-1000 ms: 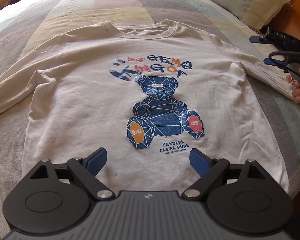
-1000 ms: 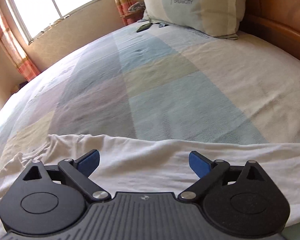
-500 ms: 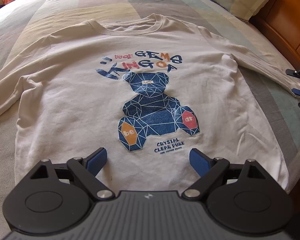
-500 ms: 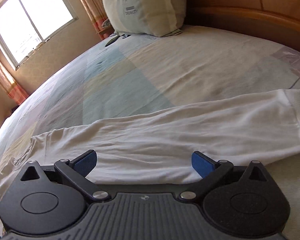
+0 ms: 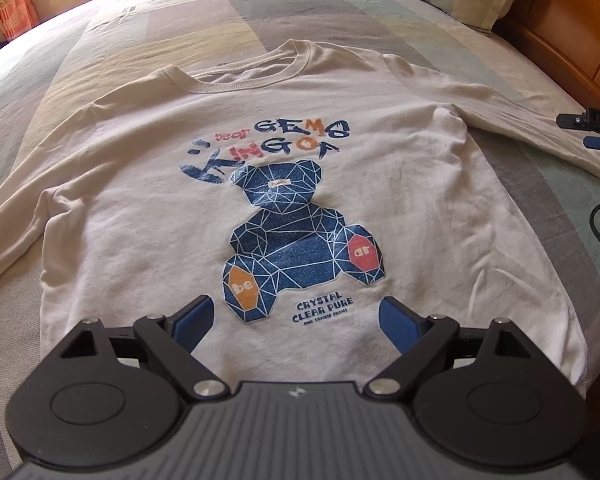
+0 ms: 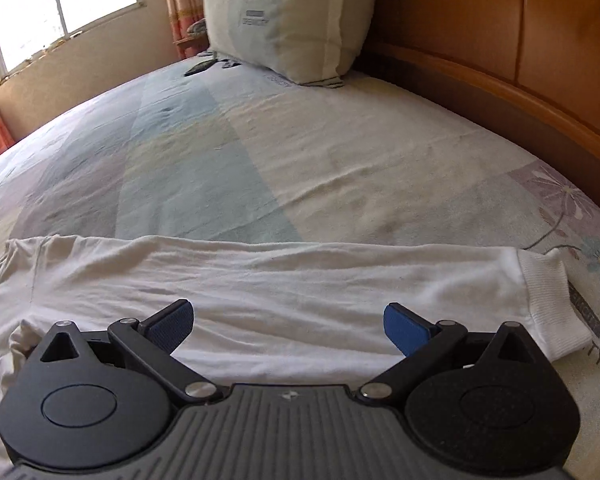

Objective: Fold clothes

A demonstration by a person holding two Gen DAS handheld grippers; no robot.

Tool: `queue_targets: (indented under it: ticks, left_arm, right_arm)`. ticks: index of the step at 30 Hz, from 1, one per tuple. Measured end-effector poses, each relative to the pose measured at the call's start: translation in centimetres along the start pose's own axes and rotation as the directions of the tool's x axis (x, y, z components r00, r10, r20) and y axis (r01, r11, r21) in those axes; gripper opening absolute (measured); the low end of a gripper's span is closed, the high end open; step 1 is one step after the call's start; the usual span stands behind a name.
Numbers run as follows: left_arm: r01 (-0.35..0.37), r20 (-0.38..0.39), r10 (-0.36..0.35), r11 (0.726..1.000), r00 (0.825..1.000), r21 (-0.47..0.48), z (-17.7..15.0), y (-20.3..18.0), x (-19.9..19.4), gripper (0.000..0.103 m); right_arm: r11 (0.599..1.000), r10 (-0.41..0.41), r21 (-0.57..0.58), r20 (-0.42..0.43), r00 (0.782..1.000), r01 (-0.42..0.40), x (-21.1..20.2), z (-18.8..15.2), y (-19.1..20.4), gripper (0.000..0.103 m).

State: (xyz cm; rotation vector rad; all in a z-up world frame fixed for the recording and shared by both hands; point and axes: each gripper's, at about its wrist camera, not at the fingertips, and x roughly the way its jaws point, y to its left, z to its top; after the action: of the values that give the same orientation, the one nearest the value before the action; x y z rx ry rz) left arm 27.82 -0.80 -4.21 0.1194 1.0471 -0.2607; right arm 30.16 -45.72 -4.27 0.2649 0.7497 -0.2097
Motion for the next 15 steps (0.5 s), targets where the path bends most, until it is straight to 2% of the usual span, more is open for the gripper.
queue_targets:
  ticks: [1,3,5,7,9,11,13,14,15]
  left_arm:
    - [-0.009,-0.006,0.009,1.0,1.0,0.003,-0.1,0.2,0.0,0.09]
    - [-0.03,-0.016,0.03,0.999,0.999,0.016,-0.3,0.6,0.2,0.09]
    - [-0.054,-0.014,0.055,0.998,0.998,0.037,-0.2,0.9,0.4,0.09]
    - [-0.054,-0.001,0.054,0.996,0.999,0.065,-0.3,1.2,0.6,0.09]
    - [-0.038,-0.006,0.038,0.997,0.999,0.065,-1.0,1.6,0.6,0.09]
    - [-0.022,-0.011,0.023,0.998,1.0,0.065,-1.7,2.0,0.6,0.09]
    - [0.002,-0.012,-0.001,0.999,1.0,0.054,-2.9,2.8,0.1,0.09]
    - [0.013,-0.012,-0.012,0.999,1.0,0.046,-3.8,3.3,-0.4,0.09]
    - [0.013,-0.014,-0.013,0.999,1.0,0.043,-4.6,3.8,-1.1,0.09]
  right_arm:
    - [0.995,0.084,-0.043,-0.008,0.996,-0.084,-0.2,-0.2,1.6,0.103]
    - [0.959,0.25,-0.126,-0.036,0.968,-0.253,-0.7,-0.6,4.9,0.103]
    - [0.876,0.411,-0.236,-0.09,0.907,-0.42,-1.3,-1.4,9.7,0.103]
    - [0.797,0.5,-0.317,-0.131,0.856,-0.514,-1.5,-2.4,13.5,0.103]
    - [0.712,0.556,-0.39,-0.195,0.808,-0.584,-1.4,-3.8,18.1,0.103]
    - [0.667,0.55,-0.443,-0.249,0.797,-0.599,-1.0,-5.6,21.1,0.103]
    - [0.633,0.508,-0.502,-0.305,0.806,-0.589,-0.6,-7.7,22.7,0.103]
    - [0.621,0.477,-0.539,-0.317,0.82,-0.569,-0.6,-8.6,23.0,0.103]
    - [0.599,0.432,-0.6,-0.315,0.845,-0.53,-0.9,-9.7,23.0,0.103]
